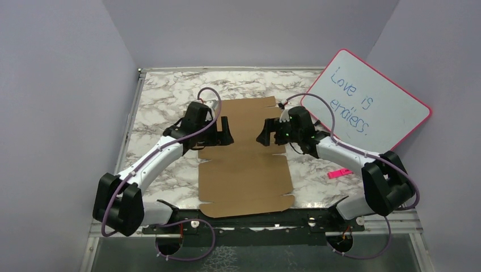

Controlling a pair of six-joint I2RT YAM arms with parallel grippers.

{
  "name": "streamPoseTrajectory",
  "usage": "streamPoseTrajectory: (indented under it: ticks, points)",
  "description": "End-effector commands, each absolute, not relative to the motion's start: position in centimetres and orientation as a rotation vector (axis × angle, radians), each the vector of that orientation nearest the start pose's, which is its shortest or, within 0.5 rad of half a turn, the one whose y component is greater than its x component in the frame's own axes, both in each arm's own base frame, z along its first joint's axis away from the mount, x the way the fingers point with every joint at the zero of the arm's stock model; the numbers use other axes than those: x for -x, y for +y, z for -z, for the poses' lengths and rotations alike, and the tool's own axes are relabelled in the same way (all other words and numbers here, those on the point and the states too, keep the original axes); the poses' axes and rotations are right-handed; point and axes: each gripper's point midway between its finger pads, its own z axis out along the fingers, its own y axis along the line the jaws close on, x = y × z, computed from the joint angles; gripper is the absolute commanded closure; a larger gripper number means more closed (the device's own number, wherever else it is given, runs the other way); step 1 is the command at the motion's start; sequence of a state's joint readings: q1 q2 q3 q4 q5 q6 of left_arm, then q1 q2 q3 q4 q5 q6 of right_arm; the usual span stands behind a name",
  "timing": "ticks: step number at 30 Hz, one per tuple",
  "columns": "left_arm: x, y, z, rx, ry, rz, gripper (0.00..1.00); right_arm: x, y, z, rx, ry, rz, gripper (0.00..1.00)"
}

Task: Fold the paper box

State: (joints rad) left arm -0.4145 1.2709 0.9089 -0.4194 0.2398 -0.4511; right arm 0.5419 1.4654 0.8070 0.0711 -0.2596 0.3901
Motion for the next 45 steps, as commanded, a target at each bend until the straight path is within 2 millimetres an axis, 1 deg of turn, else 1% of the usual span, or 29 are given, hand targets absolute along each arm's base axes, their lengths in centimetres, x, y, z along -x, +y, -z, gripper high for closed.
streamPoseTrajectory:
  ticks: [1, 3, 6, 10, 14, 15, 19, 20, 26, 29, 36, 39, 45]
  points:
    - [-28.9, -20.4, -13.3, -0.118, 2.436, 0.630, 0.07, -30.7, 20.9, -8.0, 0.251, 2.336, -0.585, 0.00]
    - [-29.0, -21.5, -12.7, -0.141, 2.436, 0.646, 0.07, -30.7, 19.6, -7.3, 0.210, 2.356, -0.567, 0.00]
    - [-29.1, -23.1, -11.3, -0.179, 2.456, 0.655, 0.08, -30.7, 18.2, -6.2, 0.156, 2.387, -0.567, 0.00]
    - [-29.5, -24.0, -9.4, -0.208, 2.494, 0.641, 0.08, -30.5, 17.7, -5.1, 0.118, 2.417, -0.587, 0.00]
    - [-29.9, -24.3, -8.2, -0.223, 2.510, 0.622, 0.08, -30.5, 17.5, -4.2, 0.098, 2.432, -0.588, 0.00]
    - [-30.0, -24.3, -7.9, -0.227, 2.518, 0.616, 0.07, -30.5, 17.4, -3.8, 0.093, 2.447, -0.586, 0.00]
    - [-29.8, -24.1, -6.5, -0.234, 2.552, 0.597, 0.07, -29.9, 17.8, -3.1, 0.094, 2.477, -0.618, 0.00]
    - [-29.8, -24.1, -6.2, -0.234, 2.557, 0.595, 0.07, -30.2, 18.1, -3.3, 0.099, 2.456, -0.640, 0.00]
    - [-29.2, -24.0, -4.3, -0.233, 2.599, 0.586, 0.08, -29.5, 19.3, -3.4, 0.137, 2.477, -0.732, 0.00]
    - [-29.0, -23.9, -3.6, -0.230, 2.613, 0.580, 0.08, -29.1, 19.8, -3.9, 0.149, 2.473, -0.779, 0.00]
    - [-28.5, -23.7, -2.6, -0.225, 2.636, 0.578, 0.08, -28.8, 21.3, -6.7, 0.210, 2.413, -0.914, 0.00]
    - [-28.4, -23.7, -2.2, -0.223, 2.643, 0.577, 0.08, -28.3, 21.7, -7.3, 0.231, 2.417, -0.952, 0.00]
    - [-28.1, -23.8, -1.6, -0.220, 2.652, 0.585, 0.07, -27.9, 22.7, -9.5, 0.307, 2.369, -1.042, 0.00]
